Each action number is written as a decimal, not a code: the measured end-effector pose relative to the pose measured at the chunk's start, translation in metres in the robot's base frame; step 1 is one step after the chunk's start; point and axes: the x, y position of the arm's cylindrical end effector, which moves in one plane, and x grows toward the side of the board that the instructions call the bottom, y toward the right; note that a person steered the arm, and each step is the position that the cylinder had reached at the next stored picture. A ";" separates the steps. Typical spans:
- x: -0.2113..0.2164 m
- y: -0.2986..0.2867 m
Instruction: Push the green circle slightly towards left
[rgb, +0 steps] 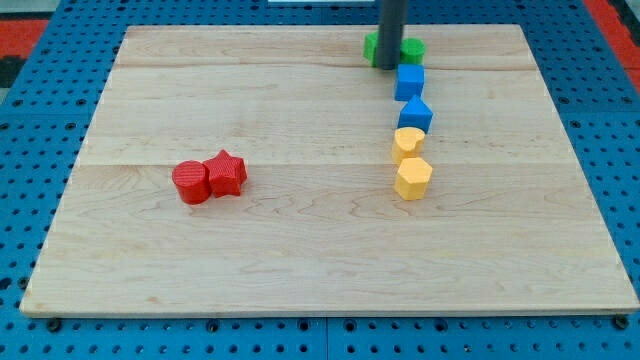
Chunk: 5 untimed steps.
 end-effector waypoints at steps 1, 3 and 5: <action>-0.005 0.056; 0.004 0.113; -0.019 0.142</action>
